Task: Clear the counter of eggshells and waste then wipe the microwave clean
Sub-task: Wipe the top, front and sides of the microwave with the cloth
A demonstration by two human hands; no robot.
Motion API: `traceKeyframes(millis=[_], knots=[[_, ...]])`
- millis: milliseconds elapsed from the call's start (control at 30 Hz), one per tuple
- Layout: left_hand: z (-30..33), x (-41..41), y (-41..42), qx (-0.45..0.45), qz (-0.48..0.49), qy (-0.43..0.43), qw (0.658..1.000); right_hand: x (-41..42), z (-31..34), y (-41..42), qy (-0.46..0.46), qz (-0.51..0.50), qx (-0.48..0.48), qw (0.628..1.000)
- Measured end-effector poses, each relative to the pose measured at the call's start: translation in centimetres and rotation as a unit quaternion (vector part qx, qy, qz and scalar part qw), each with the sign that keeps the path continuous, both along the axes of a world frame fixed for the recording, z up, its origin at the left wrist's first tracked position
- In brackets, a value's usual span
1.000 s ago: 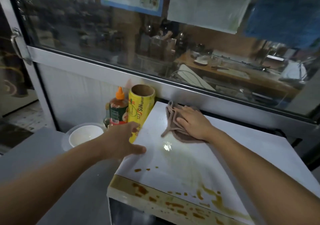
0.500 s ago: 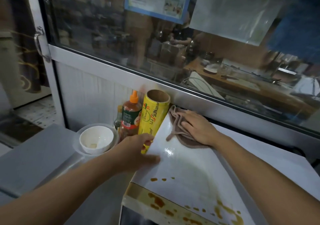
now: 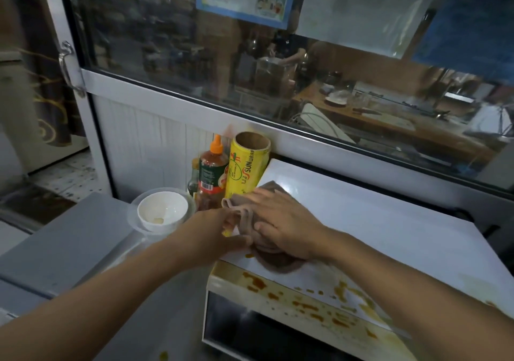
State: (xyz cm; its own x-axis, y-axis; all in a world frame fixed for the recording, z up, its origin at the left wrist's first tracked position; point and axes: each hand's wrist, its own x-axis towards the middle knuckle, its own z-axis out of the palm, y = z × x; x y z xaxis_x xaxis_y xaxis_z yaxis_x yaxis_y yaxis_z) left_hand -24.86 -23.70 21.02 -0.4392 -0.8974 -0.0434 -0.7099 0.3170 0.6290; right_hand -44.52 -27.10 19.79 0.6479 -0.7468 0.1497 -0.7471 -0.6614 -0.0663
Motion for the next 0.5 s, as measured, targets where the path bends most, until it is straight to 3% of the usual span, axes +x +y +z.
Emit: traceKeyframes(millis=[133, 300, 500], knots=[[0.0, 2.4, 2.3, 0.037, 0.011, 0.012, 0.999, -0.7, 0.7, -0.2, -0.012, 0.017, 0.044, 0.999], [0.0, 3.3, 3.6, 0.083, -0.028, 0.061, 0.994, -0.2, 1.5, -2.1, 0.024, -0.143, 0.035, 0.989], [-0.9, 3.8, 4.6, 0.059, -0.029, -0.008, 0.998, 3.0, 0.4, 6.3, 0.023, -0.147, 0.076, 0.986]])
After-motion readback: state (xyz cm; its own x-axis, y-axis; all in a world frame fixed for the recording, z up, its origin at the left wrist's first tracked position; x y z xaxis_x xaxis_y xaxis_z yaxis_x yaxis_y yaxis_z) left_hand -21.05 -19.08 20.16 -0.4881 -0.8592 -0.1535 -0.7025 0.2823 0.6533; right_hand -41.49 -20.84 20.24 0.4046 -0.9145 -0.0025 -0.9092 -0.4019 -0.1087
